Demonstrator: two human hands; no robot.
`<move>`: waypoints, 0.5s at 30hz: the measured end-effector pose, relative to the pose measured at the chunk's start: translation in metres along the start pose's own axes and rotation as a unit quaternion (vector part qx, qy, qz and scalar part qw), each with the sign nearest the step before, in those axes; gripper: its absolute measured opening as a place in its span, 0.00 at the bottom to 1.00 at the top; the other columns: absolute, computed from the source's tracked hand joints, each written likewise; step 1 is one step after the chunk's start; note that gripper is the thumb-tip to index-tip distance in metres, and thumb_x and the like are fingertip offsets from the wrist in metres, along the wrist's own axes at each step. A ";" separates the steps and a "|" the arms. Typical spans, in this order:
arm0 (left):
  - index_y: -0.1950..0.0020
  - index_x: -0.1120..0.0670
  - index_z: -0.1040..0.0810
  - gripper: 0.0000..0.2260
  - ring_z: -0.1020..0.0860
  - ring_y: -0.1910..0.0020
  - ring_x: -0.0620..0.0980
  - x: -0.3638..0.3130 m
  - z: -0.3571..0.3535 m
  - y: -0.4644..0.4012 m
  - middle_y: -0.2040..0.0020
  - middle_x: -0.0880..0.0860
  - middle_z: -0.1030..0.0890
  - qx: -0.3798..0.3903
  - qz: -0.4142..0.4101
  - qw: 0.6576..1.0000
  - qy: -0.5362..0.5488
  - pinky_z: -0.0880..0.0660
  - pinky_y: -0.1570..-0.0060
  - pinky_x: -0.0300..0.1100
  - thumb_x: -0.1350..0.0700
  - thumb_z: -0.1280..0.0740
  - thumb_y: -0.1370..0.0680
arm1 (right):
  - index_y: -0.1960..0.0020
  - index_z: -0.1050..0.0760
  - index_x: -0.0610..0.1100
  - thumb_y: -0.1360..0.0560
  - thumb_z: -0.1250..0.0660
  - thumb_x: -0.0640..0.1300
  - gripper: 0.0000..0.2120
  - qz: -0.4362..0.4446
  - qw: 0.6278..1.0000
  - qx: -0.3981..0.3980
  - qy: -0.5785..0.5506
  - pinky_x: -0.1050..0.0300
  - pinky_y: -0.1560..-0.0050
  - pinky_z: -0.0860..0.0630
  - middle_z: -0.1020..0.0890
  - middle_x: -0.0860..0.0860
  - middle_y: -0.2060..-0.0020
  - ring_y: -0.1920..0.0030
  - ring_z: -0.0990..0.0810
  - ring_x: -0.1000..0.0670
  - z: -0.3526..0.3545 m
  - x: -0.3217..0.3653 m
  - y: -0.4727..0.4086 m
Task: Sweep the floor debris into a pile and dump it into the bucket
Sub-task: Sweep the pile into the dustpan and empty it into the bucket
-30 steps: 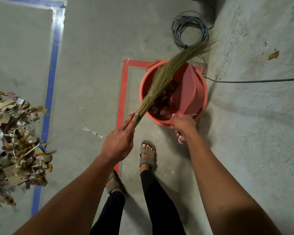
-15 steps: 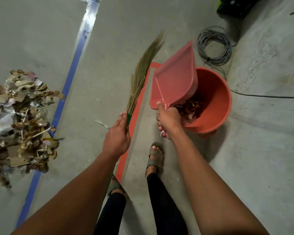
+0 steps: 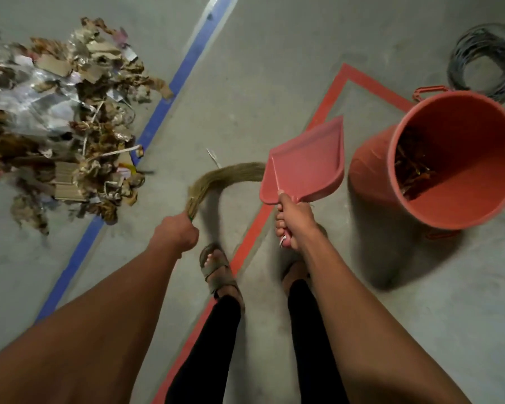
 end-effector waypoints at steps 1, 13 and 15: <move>0.29 0.54 0.30 0.19 0.19 0.49 0.62 0.016 0.004 -0.007 0.44 0.59 0.23 -0.021 0.001 1.000 0.001 0.16 0.53 0.54 0.55 0.39 0.21 | 0.62 0.32 0.47 0.18 0.35 0.56 0.19 -0.002 1.000 0.001 0.003 0.62 0.74 0.42 0.33 0.53 0.77 0.80 0.37 0.53 -0.007 -0.004 0.001; 0.16 0.51 0.48 0.31 0.27 0.30 0.65 0.025 0.035 0.009 0.17 0.55 0.41 -0.162 -0.120 0.977 0.074 0.28 0.33 0.60 0.57 0.42 0.18 | 0.62 0.32 0.48 0.18 0.35 0.56 0.18 0.001 0.999 0.019 0.038 0.61 0.72 0.42 0.32 0.52 0.76 0.78 0.36 0.53 -0.059 0.012 0.036; 0.16 0.50 0.47 0.31 0.28 0.29 0.64 0.013 0.034 0.003 0.17 0.54 0.41 -0.140 -0.135 0.979 0.068 0.29 0.33 0.60 0.57 0.41 0.18 | 0.61 0.32 0.48 0.18 0.35 0.57 0.18 0.014 0.999 0.025 0.040 0.62 0.72 0.42 0.32 0.52 0.75 0.78 0.36 0.53 -0.065 0.016 0.034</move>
Point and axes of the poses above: each hand's wrist, its own y-axis away from the middle knuckle, its own z-axis out of the back of the hand, x = y × z, the point moved 2 cm from there along -y, towards the middle knuckle
